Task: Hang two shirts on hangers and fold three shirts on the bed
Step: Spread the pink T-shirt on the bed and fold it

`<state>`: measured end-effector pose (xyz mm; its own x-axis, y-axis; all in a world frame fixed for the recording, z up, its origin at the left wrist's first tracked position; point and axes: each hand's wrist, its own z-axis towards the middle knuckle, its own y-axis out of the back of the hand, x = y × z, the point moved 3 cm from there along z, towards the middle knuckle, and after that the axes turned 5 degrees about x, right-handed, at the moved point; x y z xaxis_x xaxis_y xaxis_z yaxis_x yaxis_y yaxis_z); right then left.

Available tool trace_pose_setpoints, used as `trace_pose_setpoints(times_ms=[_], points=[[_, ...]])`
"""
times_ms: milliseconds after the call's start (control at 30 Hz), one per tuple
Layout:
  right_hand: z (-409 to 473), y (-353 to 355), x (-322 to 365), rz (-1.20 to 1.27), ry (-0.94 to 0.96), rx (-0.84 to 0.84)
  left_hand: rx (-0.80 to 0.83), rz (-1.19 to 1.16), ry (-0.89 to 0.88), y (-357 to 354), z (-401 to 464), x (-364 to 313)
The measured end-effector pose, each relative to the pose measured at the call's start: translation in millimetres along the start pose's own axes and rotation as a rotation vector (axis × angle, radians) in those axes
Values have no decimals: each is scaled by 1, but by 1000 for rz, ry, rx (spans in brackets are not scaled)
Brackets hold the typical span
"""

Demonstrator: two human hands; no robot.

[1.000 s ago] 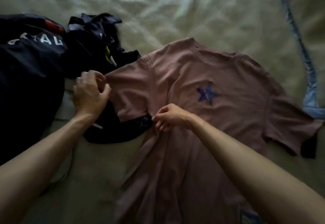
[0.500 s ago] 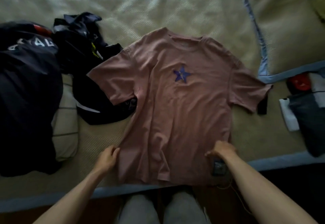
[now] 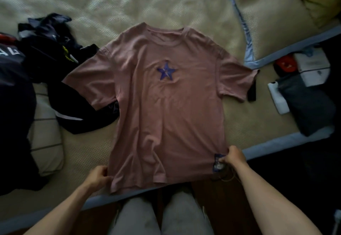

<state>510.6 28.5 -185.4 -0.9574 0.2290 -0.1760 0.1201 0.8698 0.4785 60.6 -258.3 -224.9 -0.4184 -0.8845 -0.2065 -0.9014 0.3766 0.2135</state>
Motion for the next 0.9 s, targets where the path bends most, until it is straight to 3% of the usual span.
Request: trace_pose_setpoints(times_ms=[100, 167, 300, 367, 400, 500, 567, 600, 667, 800, 900], points=[[9, 0, 0, -20, -49, 77, 154, 161, 71, 17, -6, -30], [13, 7, 11, -74, -78, 117, 166, 166, 144, 48, 2, -60], [18, 21, 33, -171, -130, 62, -46, -37, 112, 124, 17, -119], [15, 19, 33, -175, -184, 106, -115, -56, 51, 141, 18, -141], [17, 18, 32, -288, -144, 126, -155, -47, 42, 149, 20, -146], [15, 25, 65, -362, -39, 274, -501, -242, 2, 187, 31, -152], [11, 38, 93, -304, -123, 428, -815, -384, 0, 221, 35, -152], [12, 46, 118, -312, -112, 448, -884, -461, 11, 234, 38, -151], [17, 53, 175, -379, 111, 405, -860, -603, 17, 254, 58, -145], [-8, 48, 285, -7, 565, 225, -743, -842, -9, 273, 90, -138], [-35, 49, 340, 42, 741, 110, -900, -631, 134, 285, 89, -134]])
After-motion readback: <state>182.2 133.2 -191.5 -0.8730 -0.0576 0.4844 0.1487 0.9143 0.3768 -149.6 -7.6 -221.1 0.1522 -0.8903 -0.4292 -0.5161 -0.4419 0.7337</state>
